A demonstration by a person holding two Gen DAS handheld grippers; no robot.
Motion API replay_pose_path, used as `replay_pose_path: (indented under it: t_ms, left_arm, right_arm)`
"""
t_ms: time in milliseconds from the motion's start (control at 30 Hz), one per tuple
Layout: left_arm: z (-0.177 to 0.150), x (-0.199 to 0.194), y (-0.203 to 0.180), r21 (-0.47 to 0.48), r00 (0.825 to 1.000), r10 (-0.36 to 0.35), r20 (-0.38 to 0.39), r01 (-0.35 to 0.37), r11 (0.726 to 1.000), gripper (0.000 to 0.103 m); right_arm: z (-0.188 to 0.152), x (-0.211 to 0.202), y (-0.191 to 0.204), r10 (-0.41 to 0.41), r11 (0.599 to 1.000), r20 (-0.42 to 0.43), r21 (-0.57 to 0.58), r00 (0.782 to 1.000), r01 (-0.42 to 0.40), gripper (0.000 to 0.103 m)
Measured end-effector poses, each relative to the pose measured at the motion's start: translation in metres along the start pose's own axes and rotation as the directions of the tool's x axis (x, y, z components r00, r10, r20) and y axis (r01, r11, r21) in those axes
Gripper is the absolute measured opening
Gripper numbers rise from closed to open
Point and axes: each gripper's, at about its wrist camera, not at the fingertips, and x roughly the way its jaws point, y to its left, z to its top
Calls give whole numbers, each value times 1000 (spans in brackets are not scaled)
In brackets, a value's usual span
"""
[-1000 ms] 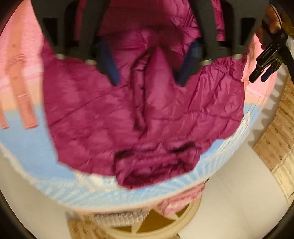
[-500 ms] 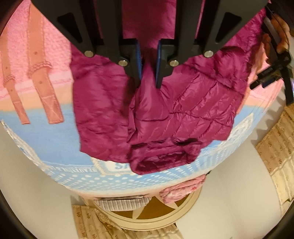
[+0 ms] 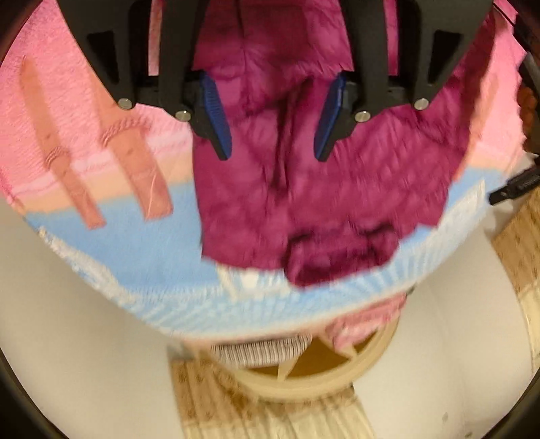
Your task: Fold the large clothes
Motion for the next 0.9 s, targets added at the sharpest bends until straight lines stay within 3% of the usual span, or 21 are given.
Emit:
replay_pose_path:
  t_ms: [100, 233, 333, 433, 567, 633, 900]
  left_arm:
    - [3, 26, -20, -1, 997, -76, -19, 76, 997, 89]
    - [-8, 76, -25, 8, 993, -37, -112, 38, 999, 89]
    - [-23, 104, -15, 11, 984, 32, -174, -30, 999, 89]
    - [-40, 124, 6, -38, 974, 25, -225, -34, 999, 90]
    - [-45, 134, 19, -89, 969, -16, -248, -7, 996, 97]
    - [-48, 139, 20, -93, 965, 0, -262, -26, 995, 101]
    - [-49, 140, 12, -42, 964, 59, -258, -73, 996, 102]
  right_arm:
    - [13, 1, 18, 85, 996, 22, -23, 996, -85, 54]
    - [21, 35, 46, 126, 989, -29, -76, 992, -128, 54]
    - [16, 64, 49, 117, 989, -77, -84, 990, -123, 54]
    - [4, 81, 46, 95, 990, -111, -96, 989, -106, 54]
    - [-9, 95, 39, 64, 990, -126, -119, 990, -80, 52]
    - [-13, 98, 37, 46, 988, -125, -140, 991, -63, 52]
    - [-23, 108, 40, -14, 984, -130, -178, 991, -9, 53]
